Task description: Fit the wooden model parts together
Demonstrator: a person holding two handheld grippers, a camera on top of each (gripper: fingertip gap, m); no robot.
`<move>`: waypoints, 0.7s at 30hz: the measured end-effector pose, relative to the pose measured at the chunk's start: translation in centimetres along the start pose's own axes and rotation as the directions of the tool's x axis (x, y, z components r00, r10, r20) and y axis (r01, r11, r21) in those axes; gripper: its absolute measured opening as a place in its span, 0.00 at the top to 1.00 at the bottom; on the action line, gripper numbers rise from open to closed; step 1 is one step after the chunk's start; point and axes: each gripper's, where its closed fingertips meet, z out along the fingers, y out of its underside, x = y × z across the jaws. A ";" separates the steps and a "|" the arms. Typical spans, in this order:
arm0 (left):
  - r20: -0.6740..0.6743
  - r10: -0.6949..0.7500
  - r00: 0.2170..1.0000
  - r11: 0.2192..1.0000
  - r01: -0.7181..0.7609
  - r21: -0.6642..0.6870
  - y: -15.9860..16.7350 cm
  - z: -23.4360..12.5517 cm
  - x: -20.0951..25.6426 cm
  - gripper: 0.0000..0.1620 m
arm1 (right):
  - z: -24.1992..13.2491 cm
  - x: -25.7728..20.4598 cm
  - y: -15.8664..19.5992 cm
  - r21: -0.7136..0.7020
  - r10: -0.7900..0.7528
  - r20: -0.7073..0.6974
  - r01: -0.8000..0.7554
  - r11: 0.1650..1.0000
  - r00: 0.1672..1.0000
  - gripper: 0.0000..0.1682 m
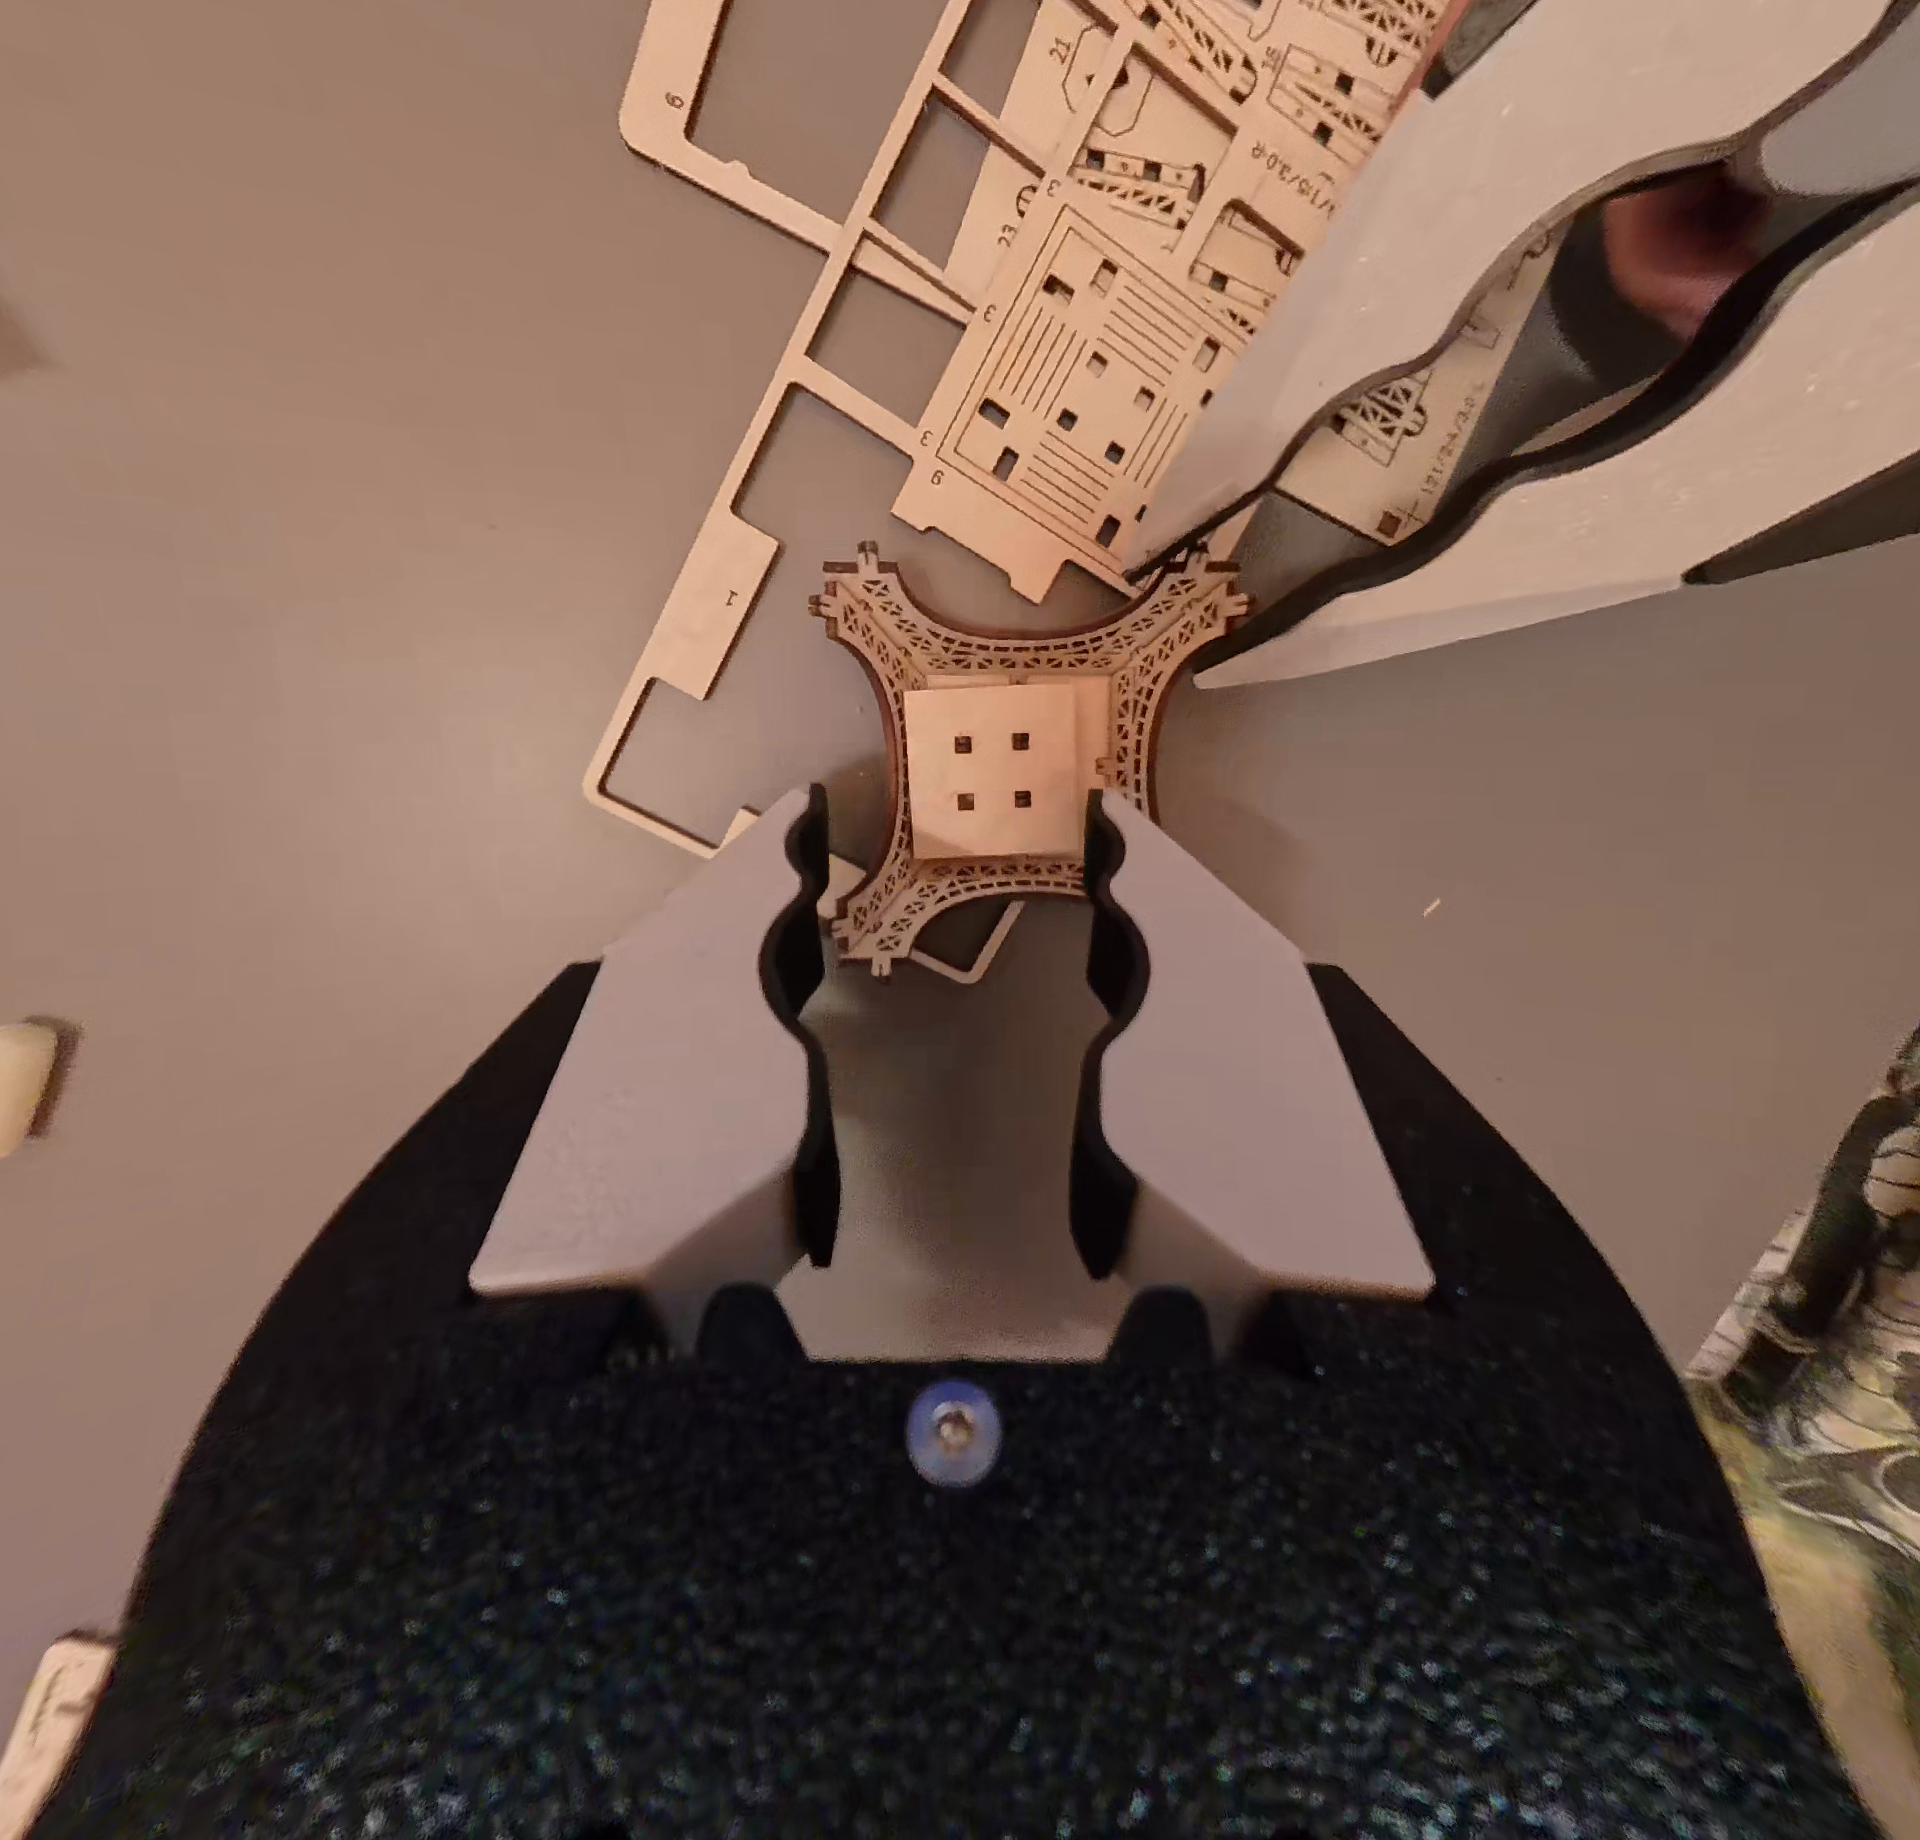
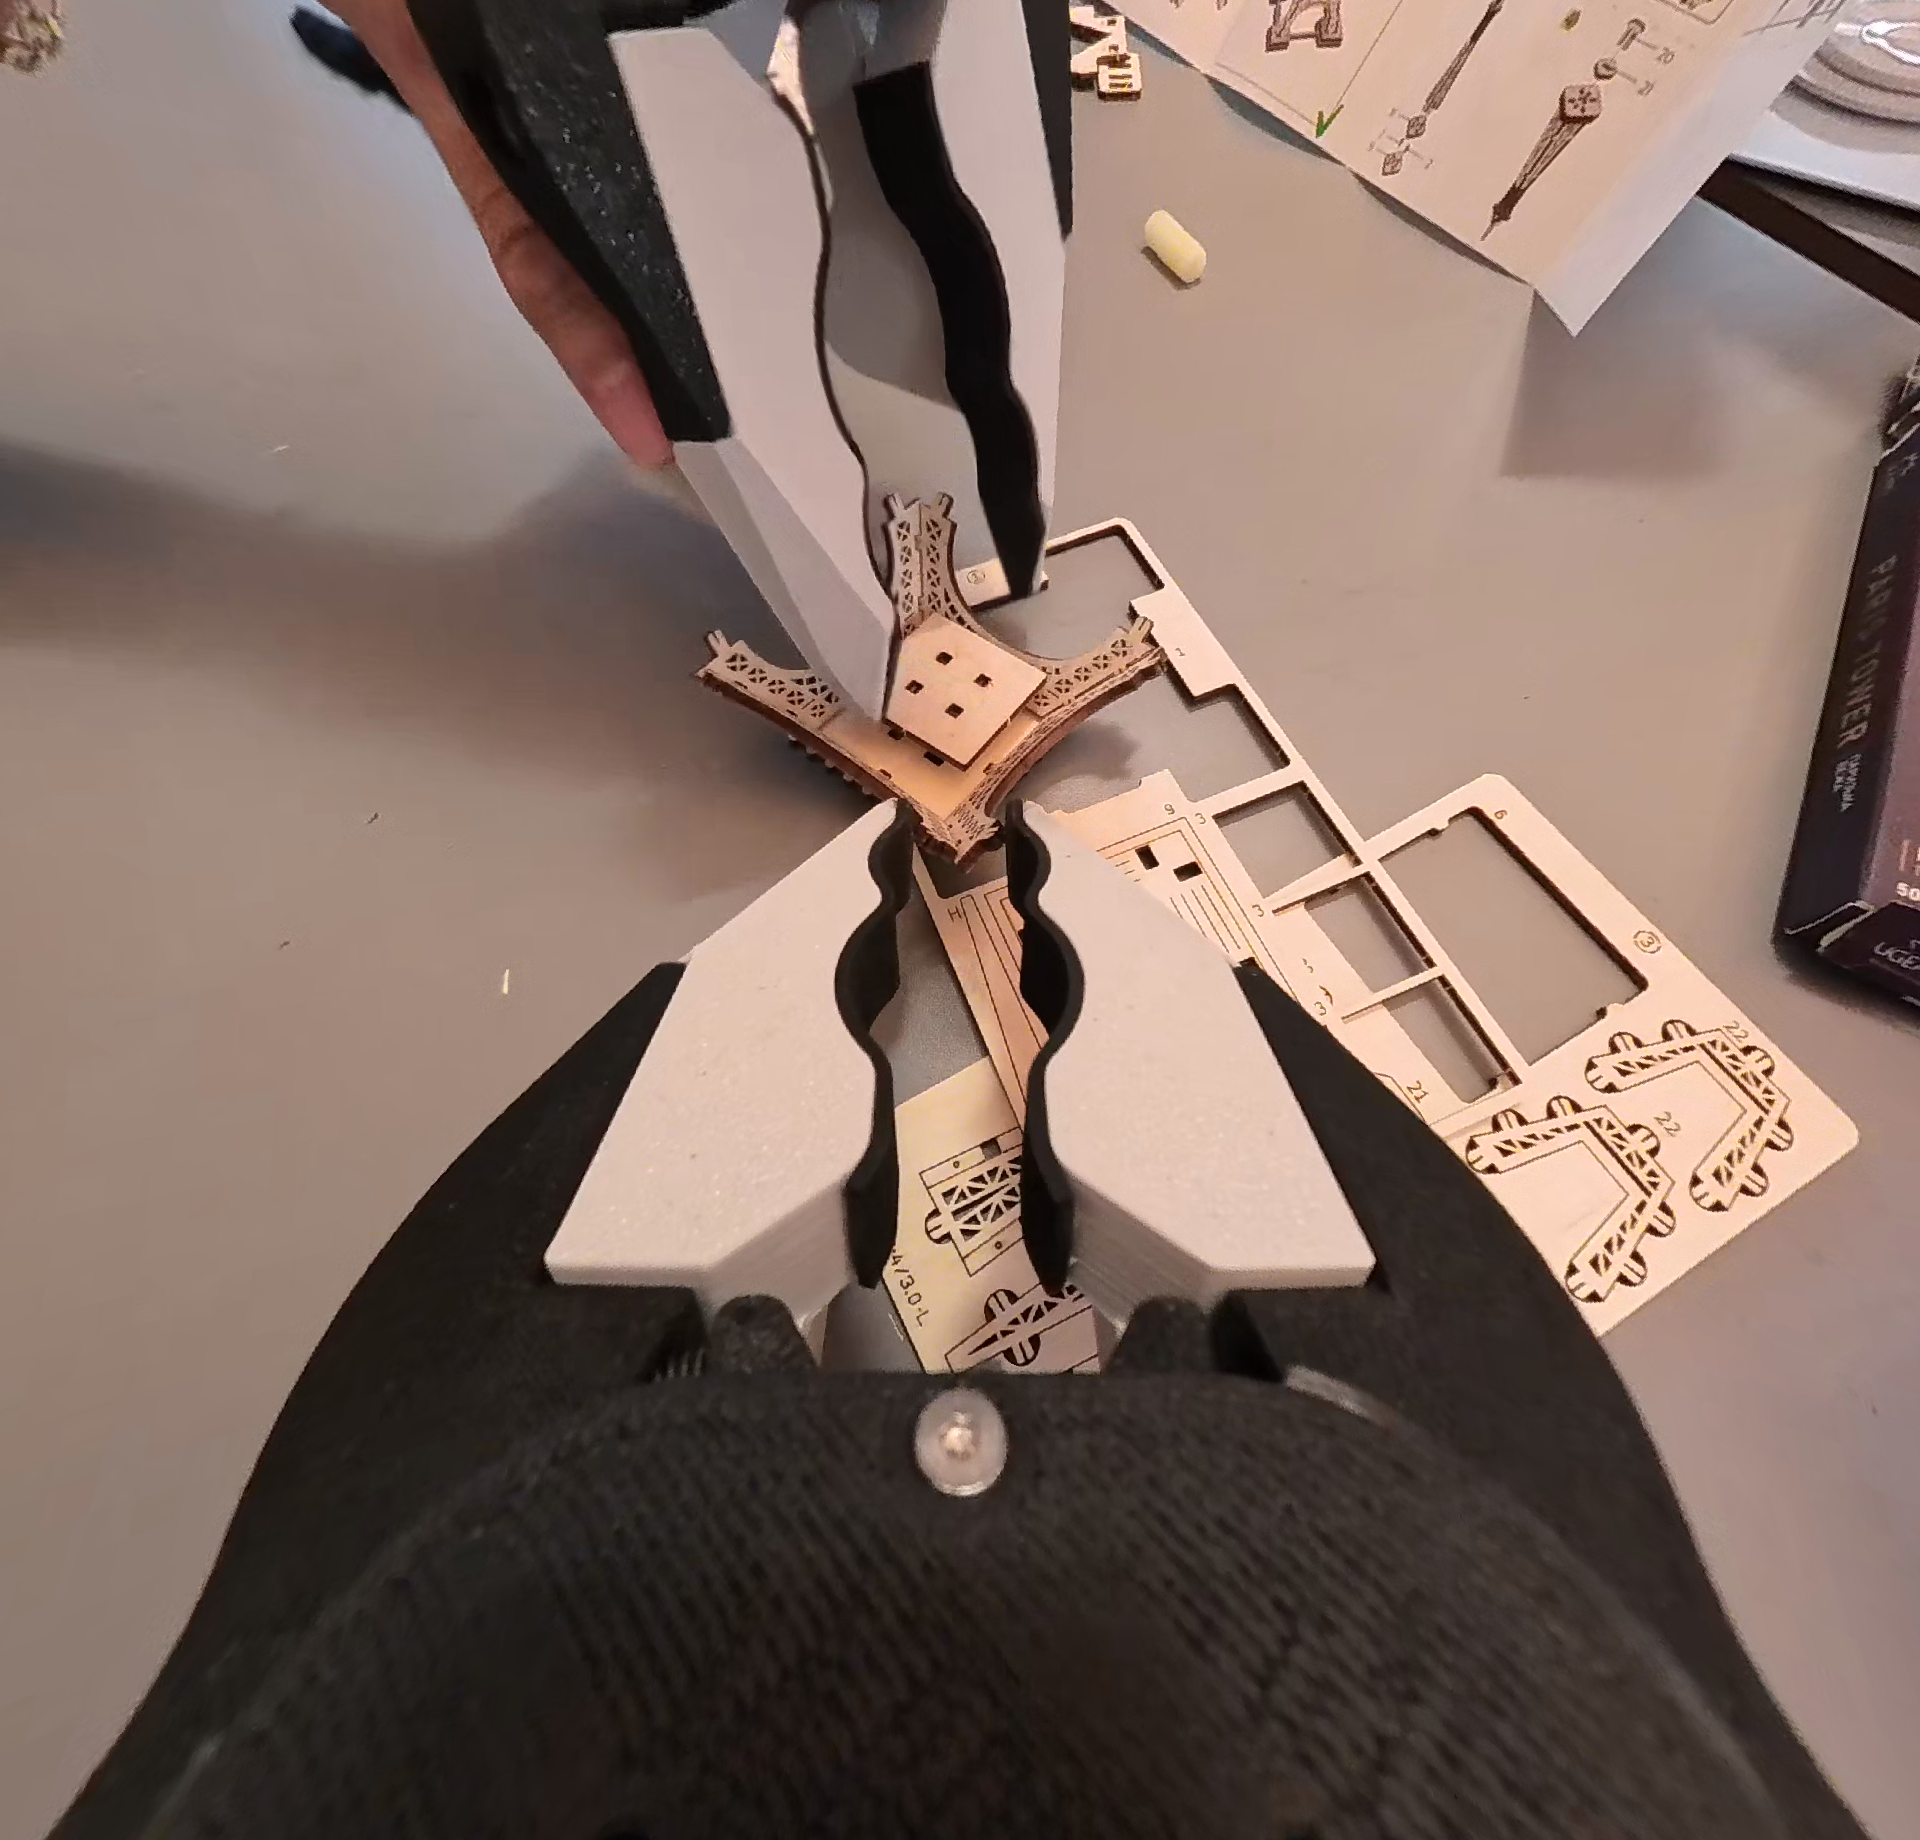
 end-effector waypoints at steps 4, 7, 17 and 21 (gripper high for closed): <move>0.035 0.038 0.999 0.999 -0.036 -0.035 0.1 -0.1 0.4 0.76 | 0.0 -0.1 0.0 -0.001 -0.010 -0.003 0.010 1.000 1.000 0.91; 0.026 0.036 0.999 0.999 -0.035 -0.042 0.1 0.1 0.6 0.79 | 0.0 -0.1 0.0 -0.001 -0.014 -0.004 0.014 1.000 1.000 0.91; 0.051 0.053 0.997 0.997 -0.050 -0.054 -0.2 -0.2 1.0 0.79 | 0.0 -0.1 0.0 -0.001 -0.010 -0.001 0.010 1.000 1.000 0.91; 0.031 0.054 0.998 0.996 -0.051 -0.073 0.0 0.4 1.3 0.79 | 0.0 -0.1 0.0 -0.002 -0.013 -0.001 0.013 1.000 1.000 0.91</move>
